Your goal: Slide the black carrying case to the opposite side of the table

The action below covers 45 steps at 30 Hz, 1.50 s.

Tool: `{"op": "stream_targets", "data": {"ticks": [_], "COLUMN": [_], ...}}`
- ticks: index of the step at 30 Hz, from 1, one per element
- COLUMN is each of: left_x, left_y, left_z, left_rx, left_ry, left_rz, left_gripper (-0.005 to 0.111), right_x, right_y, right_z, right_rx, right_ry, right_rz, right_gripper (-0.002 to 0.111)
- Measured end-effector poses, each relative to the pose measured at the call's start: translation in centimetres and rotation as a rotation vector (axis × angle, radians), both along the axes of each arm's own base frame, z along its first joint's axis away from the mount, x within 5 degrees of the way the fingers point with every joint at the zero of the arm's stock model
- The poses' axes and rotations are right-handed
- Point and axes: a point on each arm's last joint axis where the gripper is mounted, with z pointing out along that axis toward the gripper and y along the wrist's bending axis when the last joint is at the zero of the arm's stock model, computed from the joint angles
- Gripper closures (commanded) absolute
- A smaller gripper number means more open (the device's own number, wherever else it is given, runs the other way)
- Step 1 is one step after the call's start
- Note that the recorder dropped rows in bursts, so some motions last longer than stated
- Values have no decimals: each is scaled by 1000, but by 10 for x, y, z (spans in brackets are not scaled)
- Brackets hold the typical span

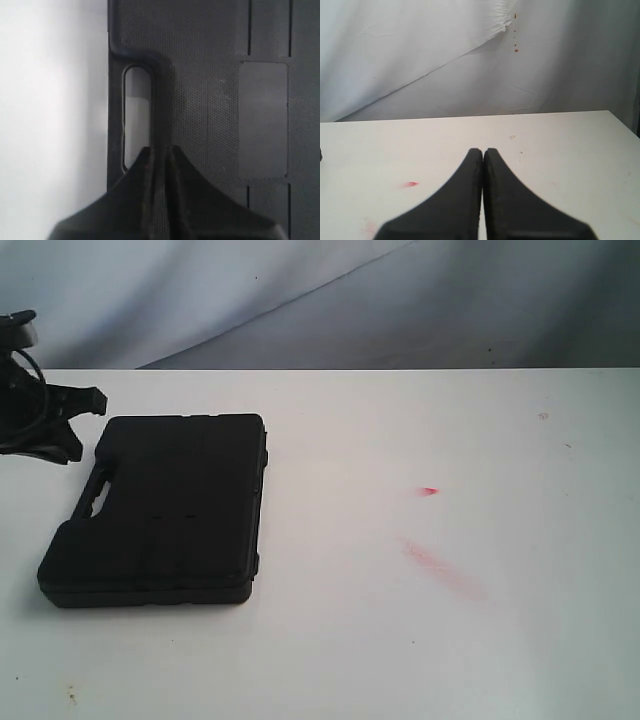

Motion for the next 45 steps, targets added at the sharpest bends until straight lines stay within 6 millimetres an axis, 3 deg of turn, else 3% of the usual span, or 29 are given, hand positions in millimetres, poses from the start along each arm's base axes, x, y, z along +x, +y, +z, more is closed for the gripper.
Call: {"op": "stream_targets", "data": {"ticks": [12, 19, 34, 45], "left_x": [-69, -107, -187, -220], "left_y": [0, 3, 1, 0], "left_z": [9, 13, 65, 73], "left_rx": [-18, -29, -100, -121], "left_ry": [-80, -223, -584, -663], "left_rz": [40, 100, 125, 103], "left_gripper": [106, 106, 106, 106], "right_x": [0, 0, 0, 0], "right_y": [0, 0, 0, 0], "right_z": [0, 0, 0, 0], "right_rx": [0, 0, 0, 0], "right_ry": [0, 0, 0, 0], "right_rz": [0, 0, 0, 0], "right_gripper": [108, 108, 108, 108]}}
